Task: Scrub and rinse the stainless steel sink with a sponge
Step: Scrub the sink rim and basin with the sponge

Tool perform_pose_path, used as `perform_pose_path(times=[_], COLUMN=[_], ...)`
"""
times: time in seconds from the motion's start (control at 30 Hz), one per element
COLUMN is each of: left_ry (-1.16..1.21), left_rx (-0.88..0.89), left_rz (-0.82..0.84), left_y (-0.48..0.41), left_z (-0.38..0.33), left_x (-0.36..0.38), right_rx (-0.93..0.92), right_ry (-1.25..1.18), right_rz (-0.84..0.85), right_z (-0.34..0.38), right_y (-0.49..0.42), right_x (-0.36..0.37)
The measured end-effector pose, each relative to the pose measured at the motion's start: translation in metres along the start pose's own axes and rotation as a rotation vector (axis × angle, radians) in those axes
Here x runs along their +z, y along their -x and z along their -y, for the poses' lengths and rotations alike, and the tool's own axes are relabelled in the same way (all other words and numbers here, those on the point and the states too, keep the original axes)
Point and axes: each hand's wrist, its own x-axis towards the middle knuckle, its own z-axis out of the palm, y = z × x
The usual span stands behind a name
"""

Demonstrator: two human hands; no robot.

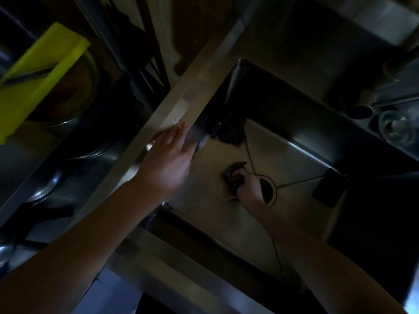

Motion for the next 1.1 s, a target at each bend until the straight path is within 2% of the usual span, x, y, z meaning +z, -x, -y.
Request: perform_pose_path(times=[0.1, 0.2, 0.3, 0.43, 0.67, 0.83, 0.9, 1.1], left_ry=[0.006, 0.016, 0.013, 0.006, 0.003, -0.002, -0.007, -0.025], left_rx=[0.01, 0.012, 0.019, 0.033, 0.039, 0.043, 0.04, 0.002], left_rz=[-0.028, -0.033, -0.023, -0.033, -0.034, -0.042, -0.037, -0.063], left_y=[0.002, 0.002, 0.001, 0.001, 0.0, 0.001, 0.002, 0.003], left_z=[0.001, 0.001, 0.003, 0.005, 0.004, 0.003, 0.002, -0.001], left_x=[0.001, 0.0, 0.001, 0.002, 0.001, -0.001, -0.002, 0.001], right_rx=[-0.194, -0.347, -0.372, -0.389, -0.115, -0.024, -0.127, -0.633], right_ry=[0.115, 0.304, 0.582, 0.649, 0.643, 0.629, 0.694, 0.938], right_rz=[-0.036, 0.149, 0.305, 0.412, 0.184, 0.076, 0.134, 0.627], right_z=[0.031, 0.053, 0.061, 0.036, -0.035, -0.029, -0.022, -0.031], right_y=[0.019, 0.034, 0.042, 0.046, 0.034, 0.044, 0.053, 0.086], right_x=[0.027, 0.06, 0.085, 0.089, 0.029, 0.029, 0.036, 0.056])
